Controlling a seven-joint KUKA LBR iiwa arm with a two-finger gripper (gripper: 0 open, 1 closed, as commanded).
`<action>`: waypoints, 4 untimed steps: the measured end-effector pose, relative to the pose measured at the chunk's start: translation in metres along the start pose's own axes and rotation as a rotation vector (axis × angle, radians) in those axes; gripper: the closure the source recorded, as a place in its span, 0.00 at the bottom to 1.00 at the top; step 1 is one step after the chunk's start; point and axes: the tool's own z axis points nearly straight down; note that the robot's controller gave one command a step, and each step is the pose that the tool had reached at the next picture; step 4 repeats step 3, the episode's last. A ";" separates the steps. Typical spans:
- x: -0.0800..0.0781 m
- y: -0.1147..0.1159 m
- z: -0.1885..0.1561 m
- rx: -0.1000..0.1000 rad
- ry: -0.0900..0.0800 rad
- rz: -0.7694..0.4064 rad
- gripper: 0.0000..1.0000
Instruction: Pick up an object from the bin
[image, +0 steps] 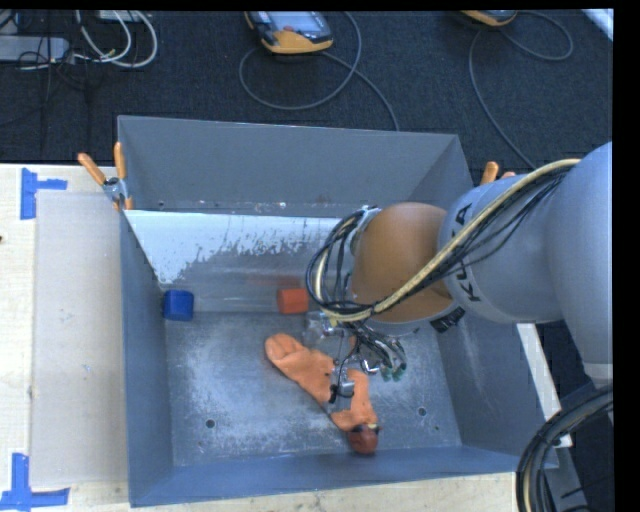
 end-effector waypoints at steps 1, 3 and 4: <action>0.014 0.011 0.004 0.000 0.000 -0.014 0.00; 0.007 -0.001 0.007 -0.001 -0.001 0.382 1.00; 0.007 -0.001 0.007 -0.001 -0.001 0.382 1.00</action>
Offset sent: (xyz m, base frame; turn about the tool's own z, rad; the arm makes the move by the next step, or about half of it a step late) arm -0.0073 -0.0016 -0.0073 0.3805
